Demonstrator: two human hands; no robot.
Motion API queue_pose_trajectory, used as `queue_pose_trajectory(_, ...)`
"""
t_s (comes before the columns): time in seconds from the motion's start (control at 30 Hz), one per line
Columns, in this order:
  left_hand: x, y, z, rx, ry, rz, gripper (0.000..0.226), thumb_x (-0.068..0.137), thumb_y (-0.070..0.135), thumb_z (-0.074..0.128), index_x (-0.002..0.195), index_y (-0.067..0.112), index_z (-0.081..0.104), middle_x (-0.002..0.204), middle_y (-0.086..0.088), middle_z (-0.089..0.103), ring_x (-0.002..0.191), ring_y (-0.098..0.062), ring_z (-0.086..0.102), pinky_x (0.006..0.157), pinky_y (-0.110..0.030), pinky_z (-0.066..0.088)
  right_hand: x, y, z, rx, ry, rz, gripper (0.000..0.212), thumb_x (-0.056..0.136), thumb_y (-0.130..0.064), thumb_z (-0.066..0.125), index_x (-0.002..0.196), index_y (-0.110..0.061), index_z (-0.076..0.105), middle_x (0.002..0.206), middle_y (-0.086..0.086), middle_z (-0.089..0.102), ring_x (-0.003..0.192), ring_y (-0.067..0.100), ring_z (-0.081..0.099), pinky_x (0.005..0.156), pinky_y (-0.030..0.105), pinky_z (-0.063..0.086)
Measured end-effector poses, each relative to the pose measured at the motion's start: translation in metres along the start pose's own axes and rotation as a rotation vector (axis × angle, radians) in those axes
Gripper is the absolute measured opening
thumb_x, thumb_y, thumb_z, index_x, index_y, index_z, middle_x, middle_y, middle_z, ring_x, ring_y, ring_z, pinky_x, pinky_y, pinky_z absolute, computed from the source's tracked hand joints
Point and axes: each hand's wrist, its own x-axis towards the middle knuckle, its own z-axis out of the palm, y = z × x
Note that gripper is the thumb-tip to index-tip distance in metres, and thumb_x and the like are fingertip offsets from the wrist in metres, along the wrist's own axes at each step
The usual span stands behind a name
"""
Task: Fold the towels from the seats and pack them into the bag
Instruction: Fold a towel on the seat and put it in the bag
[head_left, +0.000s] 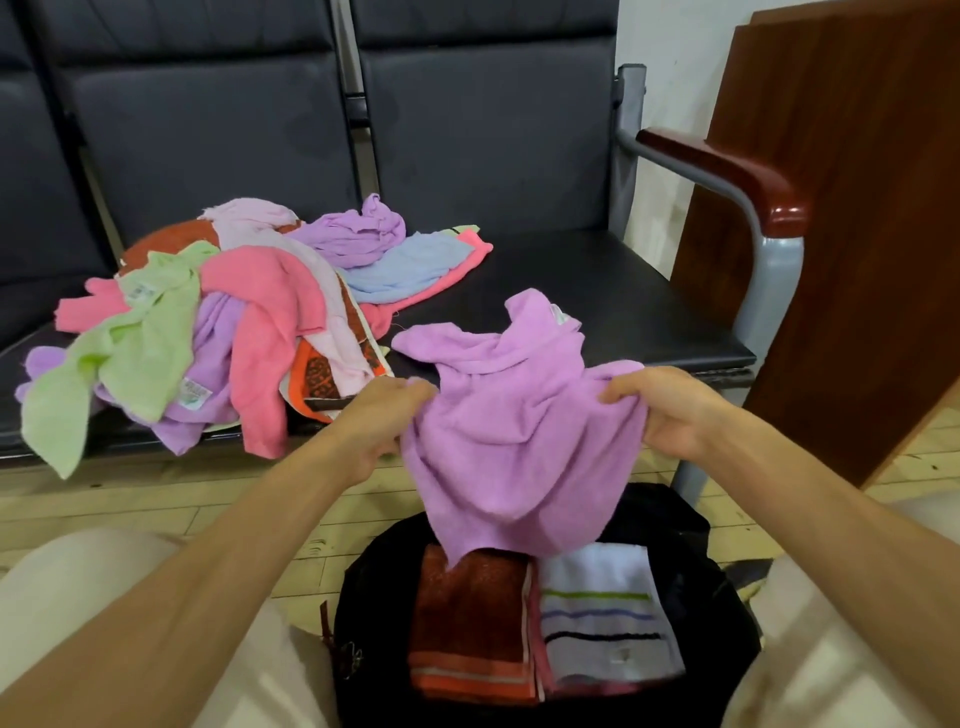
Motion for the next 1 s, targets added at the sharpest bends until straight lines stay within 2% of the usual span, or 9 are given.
queue_pose_trajectory(0.17,0.006,-0.01,0.006,1.002,-0.169,0.138,0.036,0.093,0.026,0.05,0.061,0.013,0.039,0.063,0.0,0.042,0.063,-0.019,0.042,0.059,-0.029,0.032,0.0,0.005,-0.003,-0.165,-0.094,0.082,0.024,0.083,0.009,0.049,0.094,0.004,0.07,0.101,0.013,0.073,0.093,0.031,0.068,0.077,0.038,0.057)
queue_pose_trajectory(0.23,0.005,-0.008,0.01,1.149,-0.205,0.126,0.038,0.096,0.024,0.043,0.06,0.014,0.037,0.064,-0.001,0.041,0.059,-0.015,0.039,0.058,-0.028,0.03,-0.002,0.007,-0.004,-0.331,-0.124,0.092,0.015,0.084,-0.001,0.06,0.093,0.005,0.07,0.099,0.015,0.074,0.093,0.03,0.069,0.085,0.041,0.057)
queue_pose_trajectory(0.37,-0.005,0.004,0.013,0.855,-0.396,0.097,0.032,0.094,0.03,0.053,0.07,0.009,0.049,0.074,-0.005,0.049,0.07,-0.019,0.046,0.064,-0.027,0.037,-0.009,0.005,-0.002,-0.563,-0.282,0.064,0.026,0.086,-0.017,0.07,0.103,0.002,0.071,0.103,0.013,0.073,0.1,0.026,0.069,0.093,0.038,0.054)
queue_pose_trajectory(0.5,-0.024,0.024,0.02,0.201,-0.569,0.034,0.02,0.095,0.023,0.057,0.101,0.011,0.072,0.103,-0.002,0.073,0.095,-0.011,0.067,0.083,-0.027,0.052,-0.023,-0.007,-0.003,-0.283,-0.491,-0.011,0.035,0.087,-0.016,0.063,0.117,0.003,0.064,0.117,0.018,0.068,0.103,0.027,0.068,0.079,0.032,0.057)
queue_pose_trajectory(0.6,-0.028,0.035,0.021,-0.133,-0.543,0.06,0.021,0.094,0.019,0.056,0.096,0.005,0.072,0.091,-0.011,0.069,0.077,-0.018,0.065,0.063,-0.032,0.048,-0.028,-0.017,-0.008,-0.067,-0.544,-0.114,0.045,0.076,-0.025,0.074,0.112,0.0,0.067,0.112,0.018,0.068,0.097,0.026,0.068,0.076,0.034,0.057)
queue_pose_trajectory(0.67,-0.024,0.038,0.018,-0.325,-0.448,0.064,0.023,0.094,0.019,0.055,0.099,0.004,0.071,0.099,-0.014,0.068,0.085,-0.021,0.065,0.074,-0.033,0.053,-0.031,-0.022,-0.012,0.082,-0.548,-0.211,0.05,0.061,-0.032,0.087,0.101,-0.007,0.07,0.101,0.011,0.069,0.09,0.023,0.069,0.075,0.036,0.056)
queue_pose_trajectory(0.73,-0.018,0.037,0.012,-0.462,-0.357,0.044,0.025,0.096,0.02,0.052,0.105,0.005,0.069,0.109,-0.013,0.07,0.097,-0.021,0.066,0.086,-0.034,0.053,-0.032,-0.026,-0.014,0.268,-0.445,-0.287,0.042,0.069,-0.031,0.081,0.103,-0.01,0.067,0.094,0.006,0.07,0.087,0.02,0.068,0.077,0.037,0.054)
queue_pose_trajectory(0.87,-0.007,0.032,-0.002,-0.516,-0.224,-0.008,0.025,0.092,0.015,0.059,0.112,0.003,0.067,0.114,-0.015,0.069,0.106,-0.024,0.066,0.085,-0.035,0.055,-0.031,-0.028,-0.015,0.537,-0.136,-0.333,0.024,0.097,-0.022,0.05,0.115,-0.014,0.064,0.104,0.003,0.072,0.099,0.02,0.069,0.084,0.039,0.053)
queue_pose_trajectory(1.0,-0.006,0.031,-0.009,-0.09,-0.063,0.207,0.018,0.089,0.001,0.056,0.096,0.003,0.073,0.097,-0.012,0.074,0.096,-0.023,0.068,0.083,-0.032,0.056,-0.029,-0.029,-0.015,0.527,0.054,-0.371,0.026,0.098,-0.018,0.051,0.121,-0.013,0.062,0.113,0.005,0.07,0.105,0.021,0.067,0.083,0.036,0.055)
